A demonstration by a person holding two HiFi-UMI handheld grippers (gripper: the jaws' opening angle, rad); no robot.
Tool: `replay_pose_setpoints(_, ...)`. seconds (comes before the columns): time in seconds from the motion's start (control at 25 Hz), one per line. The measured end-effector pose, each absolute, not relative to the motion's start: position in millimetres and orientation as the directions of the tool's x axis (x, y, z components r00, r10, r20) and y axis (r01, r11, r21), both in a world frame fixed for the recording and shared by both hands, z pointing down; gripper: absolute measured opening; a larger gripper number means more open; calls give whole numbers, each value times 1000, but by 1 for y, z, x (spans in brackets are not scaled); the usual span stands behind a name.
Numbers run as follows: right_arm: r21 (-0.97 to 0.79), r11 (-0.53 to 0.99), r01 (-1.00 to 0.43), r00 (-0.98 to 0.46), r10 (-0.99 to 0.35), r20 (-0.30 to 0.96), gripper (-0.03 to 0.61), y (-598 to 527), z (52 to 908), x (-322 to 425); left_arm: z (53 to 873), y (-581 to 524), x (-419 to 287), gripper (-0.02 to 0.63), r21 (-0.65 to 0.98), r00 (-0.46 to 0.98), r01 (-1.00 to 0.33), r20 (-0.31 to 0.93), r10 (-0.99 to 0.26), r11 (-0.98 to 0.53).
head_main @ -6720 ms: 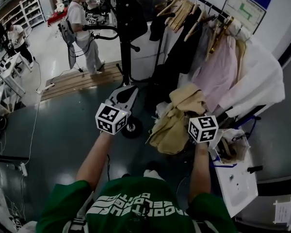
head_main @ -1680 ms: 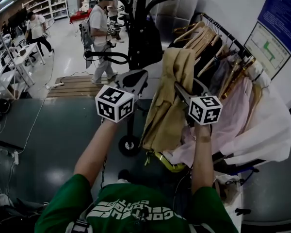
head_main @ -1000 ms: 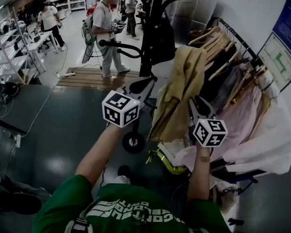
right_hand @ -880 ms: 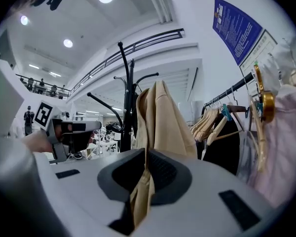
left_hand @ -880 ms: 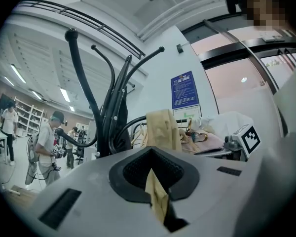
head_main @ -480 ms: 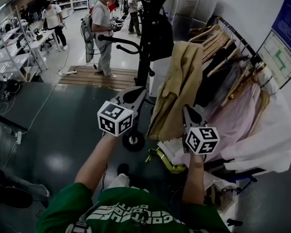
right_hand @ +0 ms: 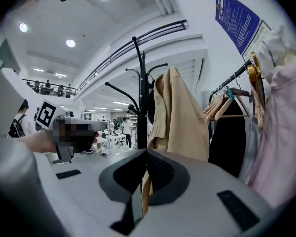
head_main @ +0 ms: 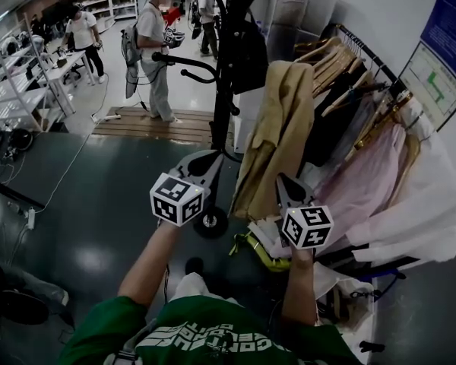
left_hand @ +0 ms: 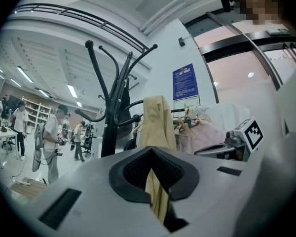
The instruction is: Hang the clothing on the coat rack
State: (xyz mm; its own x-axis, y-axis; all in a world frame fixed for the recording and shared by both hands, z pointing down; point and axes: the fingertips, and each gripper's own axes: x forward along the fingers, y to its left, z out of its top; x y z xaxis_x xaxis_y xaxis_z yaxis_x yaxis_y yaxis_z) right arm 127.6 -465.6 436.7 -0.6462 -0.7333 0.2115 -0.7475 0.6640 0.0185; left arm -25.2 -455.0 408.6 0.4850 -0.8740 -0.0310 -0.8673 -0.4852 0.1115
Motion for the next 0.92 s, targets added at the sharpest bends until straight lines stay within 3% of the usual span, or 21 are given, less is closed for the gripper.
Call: replay_pose_setpoints(0.92,-22,665,-747,-655,-729,202,9,-462,449,122,427,-450,-44,3,176,469,-868,-11,-883,-464)
